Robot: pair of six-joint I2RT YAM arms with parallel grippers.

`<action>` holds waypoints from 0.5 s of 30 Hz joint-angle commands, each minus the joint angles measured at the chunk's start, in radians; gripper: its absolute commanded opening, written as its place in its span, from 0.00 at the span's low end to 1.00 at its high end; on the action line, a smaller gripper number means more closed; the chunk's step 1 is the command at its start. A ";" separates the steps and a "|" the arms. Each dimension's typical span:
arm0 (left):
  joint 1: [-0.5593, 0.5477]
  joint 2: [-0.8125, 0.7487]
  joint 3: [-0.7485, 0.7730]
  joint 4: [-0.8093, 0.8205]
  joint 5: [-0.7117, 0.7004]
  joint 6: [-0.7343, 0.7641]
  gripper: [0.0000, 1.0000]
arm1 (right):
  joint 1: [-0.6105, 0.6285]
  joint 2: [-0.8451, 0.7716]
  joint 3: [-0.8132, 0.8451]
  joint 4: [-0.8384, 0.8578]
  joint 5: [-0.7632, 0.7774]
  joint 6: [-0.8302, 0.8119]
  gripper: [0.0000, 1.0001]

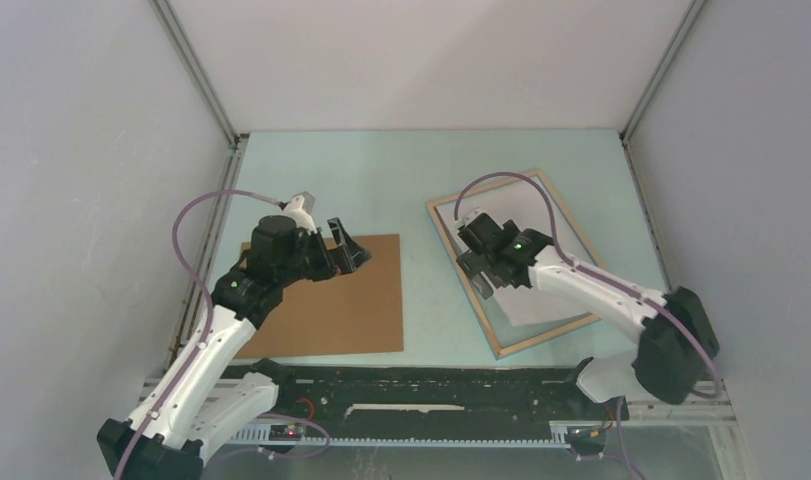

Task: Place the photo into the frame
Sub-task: Turn over the photo from the photo frame.

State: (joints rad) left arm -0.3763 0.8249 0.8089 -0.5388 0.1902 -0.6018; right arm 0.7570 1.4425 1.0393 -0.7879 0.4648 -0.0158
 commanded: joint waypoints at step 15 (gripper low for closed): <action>0.007 0.043 -0.109 0.160 0.085 -0.086 1.00 | -0.309 -0.288 -0.110 0.070 -0.654 0.560 1.00</action>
State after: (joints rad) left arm -0.3763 0.8627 0.7124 -0.4366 0.2409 -0.6594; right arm 0.5575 1.1362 0.9966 -0.8070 0.0780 0.3828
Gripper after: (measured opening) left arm 0.996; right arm 0.994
